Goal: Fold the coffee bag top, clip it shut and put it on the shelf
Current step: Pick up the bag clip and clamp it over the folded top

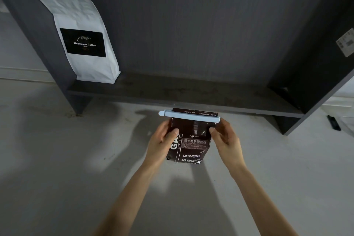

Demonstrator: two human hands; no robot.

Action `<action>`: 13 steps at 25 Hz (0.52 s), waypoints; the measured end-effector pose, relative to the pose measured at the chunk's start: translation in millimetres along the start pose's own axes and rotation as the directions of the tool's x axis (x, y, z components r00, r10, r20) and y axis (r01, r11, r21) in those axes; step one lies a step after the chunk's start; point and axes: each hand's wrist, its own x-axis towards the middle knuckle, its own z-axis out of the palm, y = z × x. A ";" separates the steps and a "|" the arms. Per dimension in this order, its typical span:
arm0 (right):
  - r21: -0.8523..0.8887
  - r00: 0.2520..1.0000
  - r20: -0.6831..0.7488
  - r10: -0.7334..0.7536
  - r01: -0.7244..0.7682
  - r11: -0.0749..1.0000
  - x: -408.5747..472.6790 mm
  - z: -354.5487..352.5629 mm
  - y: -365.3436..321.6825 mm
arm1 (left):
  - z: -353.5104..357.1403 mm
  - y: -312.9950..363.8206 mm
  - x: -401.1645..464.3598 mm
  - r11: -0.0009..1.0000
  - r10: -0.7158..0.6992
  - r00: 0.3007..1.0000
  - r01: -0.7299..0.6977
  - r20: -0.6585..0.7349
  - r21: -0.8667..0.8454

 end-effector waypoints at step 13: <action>-0.125 0.991 -0.091 0.102 -0.113 0.986 -24.4 23.4 35.9 | -4.6 -46.4 -16.9 0.931 -0.087 0.985 0.134 -0.149 0.340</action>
